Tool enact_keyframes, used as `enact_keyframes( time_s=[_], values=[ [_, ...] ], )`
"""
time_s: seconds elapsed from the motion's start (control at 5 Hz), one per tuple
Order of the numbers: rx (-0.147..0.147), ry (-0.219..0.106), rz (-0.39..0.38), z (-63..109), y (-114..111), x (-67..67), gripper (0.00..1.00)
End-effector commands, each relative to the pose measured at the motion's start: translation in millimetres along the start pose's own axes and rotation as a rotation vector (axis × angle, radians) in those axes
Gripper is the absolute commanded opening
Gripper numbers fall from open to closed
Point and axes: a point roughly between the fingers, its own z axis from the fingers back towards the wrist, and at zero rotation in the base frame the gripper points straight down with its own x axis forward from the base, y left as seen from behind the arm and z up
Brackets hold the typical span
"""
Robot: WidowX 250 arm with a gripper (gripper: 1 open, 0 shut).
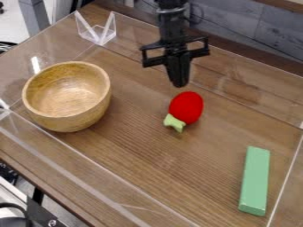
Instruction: Move the red fruit to the right
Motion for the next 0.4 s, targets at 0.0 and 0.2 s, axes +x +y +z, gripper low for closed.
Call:
enact_keyframes(
  time_s=[0.0, 0.2],
  values=[
    [-0.009, -0.051, -0.158, 20.0, -5.7, -14.8, 0.0],
    [-0.013, -0.048, -0.208, 29.0, -14.2, -22.6, 0.0]
  ],
)
